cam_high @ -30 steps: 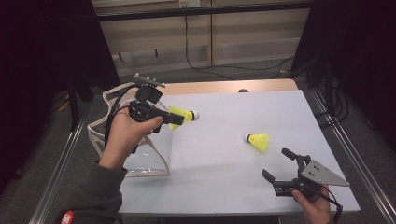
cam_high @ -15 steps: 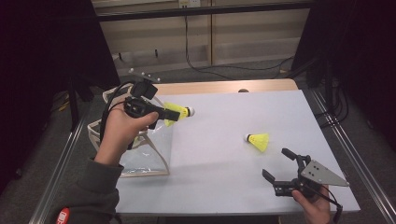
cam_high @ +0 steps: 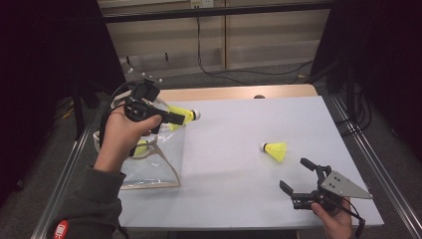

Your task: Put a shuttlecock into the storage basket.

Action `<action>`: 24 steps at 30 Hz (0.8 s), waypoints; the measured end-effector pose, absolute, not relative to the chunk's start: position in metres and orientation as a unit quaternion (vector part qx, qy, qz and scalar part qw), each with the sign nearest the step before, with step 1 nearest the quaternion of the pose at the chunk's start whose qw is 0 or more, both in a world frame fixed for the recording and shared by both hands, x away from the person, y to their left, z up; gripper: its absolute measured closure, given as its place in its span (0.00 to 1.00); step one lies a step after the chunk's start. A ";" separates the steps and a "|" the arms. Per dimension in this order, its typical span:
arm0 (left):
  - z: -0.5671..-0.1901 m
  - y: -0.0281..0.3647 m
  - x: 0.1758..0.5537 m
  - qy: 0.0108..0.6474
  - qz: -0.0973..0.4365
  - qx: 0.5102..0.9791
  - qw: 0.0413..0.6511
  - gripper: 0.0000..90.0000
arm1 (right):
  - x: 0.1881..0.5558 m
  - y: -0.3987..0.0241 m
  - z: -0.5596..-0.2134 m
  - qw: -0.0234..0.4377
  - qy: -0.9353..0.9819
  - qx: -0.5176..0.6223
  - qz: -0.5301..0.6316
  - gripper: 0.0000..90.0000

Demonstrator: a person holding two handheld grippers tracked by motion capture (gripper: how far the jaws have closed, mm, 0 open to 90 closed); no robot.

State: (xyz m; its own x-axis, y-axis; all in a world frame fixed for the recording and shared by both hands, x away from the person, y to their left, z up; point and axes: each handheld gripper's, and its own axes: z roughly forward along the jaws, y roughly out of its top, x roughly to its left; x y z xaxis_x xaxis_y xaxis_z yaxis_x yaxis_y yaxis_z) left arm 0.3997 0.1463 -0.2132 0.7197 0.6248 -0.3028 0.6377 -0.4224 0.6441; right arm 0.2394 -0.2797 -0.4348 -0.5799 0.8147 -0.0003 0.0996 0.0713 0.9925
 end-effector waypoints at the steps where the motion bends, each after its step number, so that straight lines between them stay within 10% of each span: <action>1: -0.213 0.147 0.400 0.374 -0.007 0.844 0.384 0.99 | 0.239 -0.280 -0.435 0.304 0.666 0.343 0.589 0.03; 24: -0.204 0.171 0.403 0.397 0.016 0.837 0.376 0.99 | 0.239 -0.279 -0.435 0.304 0.667 0.341 0.589 0.03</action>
